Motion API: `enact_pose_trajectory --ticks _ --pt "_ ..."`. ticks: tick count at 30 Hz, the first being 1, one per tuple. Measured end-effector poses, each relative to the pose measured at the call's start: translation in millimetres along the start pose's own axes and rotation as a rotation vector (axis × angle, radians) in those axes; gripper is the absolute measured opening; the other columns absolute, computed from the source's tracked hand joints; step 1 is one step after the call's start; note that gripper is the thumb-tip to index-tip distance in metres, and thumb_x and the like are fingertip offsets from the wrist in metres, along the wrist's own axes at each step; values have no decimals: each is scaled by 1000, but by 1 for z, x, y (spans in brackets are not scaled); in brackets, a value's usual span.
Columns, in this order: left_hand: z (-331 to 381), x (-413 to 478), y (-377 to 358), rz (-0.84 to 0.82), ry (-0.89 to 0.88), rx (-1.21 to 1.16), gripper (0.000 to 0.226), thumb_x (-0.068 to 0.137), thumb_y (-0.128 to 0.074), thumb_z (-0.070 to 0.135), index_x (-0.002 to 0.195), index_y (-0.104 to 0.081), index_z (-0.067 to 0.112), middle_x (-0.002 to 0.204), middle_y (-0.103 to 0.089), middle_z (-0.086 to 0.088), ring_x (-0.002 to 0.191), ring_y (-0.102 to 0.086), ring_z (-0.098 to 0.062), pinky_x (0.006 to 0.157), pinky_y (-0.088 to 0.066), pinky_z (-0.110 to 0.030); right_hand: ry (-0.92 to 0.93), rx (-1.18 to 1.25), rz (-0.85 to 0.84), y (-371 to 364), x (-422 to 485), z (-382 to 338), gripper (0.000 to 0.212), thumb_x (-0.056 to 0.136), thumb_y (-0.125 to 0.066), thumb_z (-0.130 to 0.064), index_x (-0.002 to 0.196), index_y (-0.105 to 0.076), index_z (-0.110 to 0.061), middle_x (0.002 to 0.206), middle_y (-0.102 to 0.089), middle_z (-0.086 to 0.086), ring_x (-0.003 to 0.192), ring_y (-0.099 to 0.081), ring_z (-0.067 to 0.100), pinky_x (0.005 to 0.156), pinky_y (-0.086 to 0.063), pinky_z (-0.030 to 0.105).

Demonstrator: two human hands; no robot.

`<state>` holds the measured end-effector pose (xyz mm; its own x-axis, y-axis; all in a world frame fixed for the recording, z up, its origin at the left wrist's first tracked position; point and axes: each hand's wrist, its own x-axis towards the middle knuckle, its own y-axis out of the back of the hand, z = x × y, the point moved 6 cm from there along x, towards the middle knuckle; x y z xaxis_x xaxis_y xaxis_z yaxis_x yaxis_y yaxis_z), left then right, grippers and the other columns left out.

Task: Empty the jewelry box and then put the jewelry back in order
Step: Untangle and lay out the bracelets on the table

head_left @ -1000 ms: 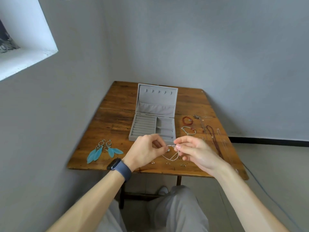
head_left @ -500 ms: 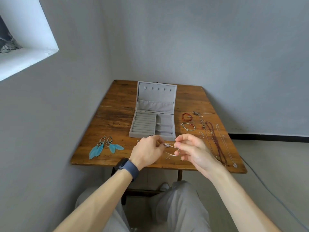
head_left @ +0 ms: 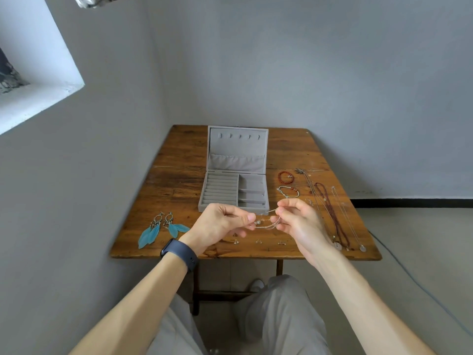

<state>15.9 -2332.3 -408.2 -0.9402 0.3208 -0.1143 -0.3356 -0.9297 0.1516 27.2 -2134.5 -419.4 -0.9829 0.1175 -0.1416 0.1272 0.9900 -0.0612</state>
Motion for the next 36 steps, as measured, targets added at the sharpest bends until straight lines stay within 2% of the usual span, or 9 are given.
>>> enact_pose_trajectory --ticks 4,7,9,12,18,24,29,33,36 --pt "15 0 19 193 -115 -65 19 88 -74 37 90 -79 20 93 -78 0 76 -74 -18 64 -54 -18 27 40 184 9 6 1 12 101 -57 -8 105 -62 -18 107 -67 0 72 -73 9 63 -54 20" --pt "22 1 36 293 -142 -65 24 89 -71 42 88 -78 19 92 -78 3 75 -74 -16 64 -54 -17 31 75 280 25 11 -1 14 100 -59 -9 103 -64 -22 106 -66 -3 68 -70 5 61 -55 20" --pt "25 3 46 312 -130 -1 27 90 -70 44 85 -77 19 90 -77 5 74 -73 -15 67 -54 -21 45 -3 290 34 14 -3 15 99 -61 -11 102 -65 -25 105 -68 -3 79 -69 7 70 -56 25" --pt "27 9 52 280 -118 283 29 91 -66 49 82 -75 23 85 -76 12 74 -72 -9 70 -51 -22 66 -168 263 46 19 -7 14 98 -62 -17 103 -64 -30 109 -66 -9 100 -62 6 88 -52 30" --pt "36 18 44 321 -154 915 20 92 -61 53 88 -68 35 89 -55 19 76 -58 -4 56 -42 -20 152 -499 257 74 26 -18 14 96 -66 -22 105 -62 -32 100 -66 -18 96 -61 2 72 -42 18" --pt "29 26 24 192 -146 822 20 90 -66 51 83 -70 33 74 -67 15 64 -64 -3 53 -44 -14 191 -768 263 90 40 -20 10 96 -64 -26 104 -62 -32 96 -69 -16 92 -64 6 67 -42 19" --pt "25 30 19 172 -175 682 15 89 -70 45 81 -71 33 66 -63 19 63 -60 11 54 -40 -7 190 -815 253 88 60 -17 10 97 -63 -24 104 -61 -31 96 -68 -14 90 -64 8 66 -41 19" --pt "13 32 14 148 -164 626 15 90 -68 46 87 -71 32 70 -64 19 61 -64 4 58 -44 -8 163 -706 216 76 80 -10 11 97 -63 -22 106 -62 -30 98 -69 -13 89 -67 9 66 -45 20" --pt "5 35 10 129 -148 592 17 93 -65 46 91 -72 30 77 -70 15 63 -66 -2 60 -49 -11 114 -541 189 67 95 3 13 96 -65 -17 107 -64 -24 90 -71 -9 86 -70 12 78 -57 34"
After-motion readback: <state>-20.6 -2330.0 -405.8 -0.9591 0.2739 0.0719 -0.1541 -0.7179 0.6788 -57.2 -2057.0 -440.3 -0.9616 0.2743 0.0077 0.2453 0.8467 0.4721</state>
